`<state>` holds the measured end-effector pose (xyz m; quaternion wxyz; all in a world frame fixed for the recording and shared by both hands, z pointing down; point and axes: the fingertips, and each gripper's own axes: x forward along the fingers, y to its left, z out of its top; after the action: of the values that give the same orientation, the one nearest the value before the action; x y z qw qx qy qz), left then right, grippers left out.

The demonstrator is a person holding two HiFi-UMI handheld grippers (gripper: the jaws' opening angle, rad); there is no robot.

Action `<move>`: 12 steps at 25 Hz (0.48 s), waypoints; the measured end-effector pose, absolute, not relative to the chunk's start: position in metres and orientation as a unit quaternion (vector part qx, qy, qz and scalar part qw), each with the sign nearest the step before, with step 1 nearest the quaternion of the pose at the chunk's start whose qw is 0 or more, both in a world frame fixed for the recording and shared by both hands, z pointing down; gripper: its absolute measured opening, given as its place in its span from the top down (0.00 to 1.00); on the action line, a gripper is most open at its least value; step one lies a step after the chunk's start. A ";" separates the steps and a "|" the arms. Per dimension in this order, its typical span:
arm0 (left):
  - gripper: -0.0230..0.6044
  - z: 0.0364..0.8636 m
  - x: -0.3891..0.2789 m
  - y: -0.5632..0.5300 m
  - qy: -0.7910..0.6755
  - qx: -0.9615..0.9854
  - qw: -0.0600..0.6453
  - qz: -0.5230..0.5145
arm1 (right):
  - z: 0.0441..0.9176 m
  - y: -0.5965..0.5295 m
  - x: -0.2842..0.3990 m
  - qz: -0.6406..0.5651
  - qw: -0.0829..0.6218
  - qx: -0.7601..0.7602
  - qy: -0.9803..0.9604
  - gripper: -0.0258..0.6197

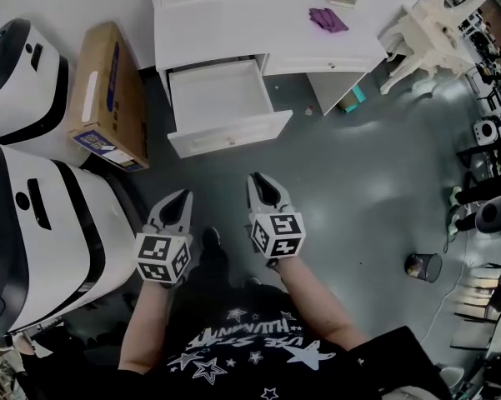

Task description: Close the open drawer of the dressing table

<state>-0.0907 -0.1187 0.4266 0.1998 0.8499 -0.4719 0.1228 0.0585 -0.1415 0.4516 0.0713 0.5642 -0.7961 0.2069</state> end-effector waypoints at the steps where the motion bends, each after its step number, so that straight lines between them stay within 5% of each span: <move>1: 0.95 0.430 -0.094 -0.124 -0.471 0.850 0.198 0.128 | 0.455 -0.148 0.055 0.206 0.075 0.566 -0.795 0.92; 5: 0.95 0.443 -0.104 -0.142 -0.460 0.853 0.200 0.144 | 0.469 -0.165 0.044 0.214 0.089 0.575 -0.785 0.78; 12: 0.95 0.462 -0.127 -0.178 -0.452 0.854 0.212 0.144 | 0.496 -0.190 0.028 0.203 0.131 0.589 -0.771 0.75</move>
<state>-0.1268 -0.1780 0.4615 0.2117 0.8543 -0.4524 0.1436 0.0276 -0.1902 0.4957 0.1306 0.5886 -0.7715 0.2033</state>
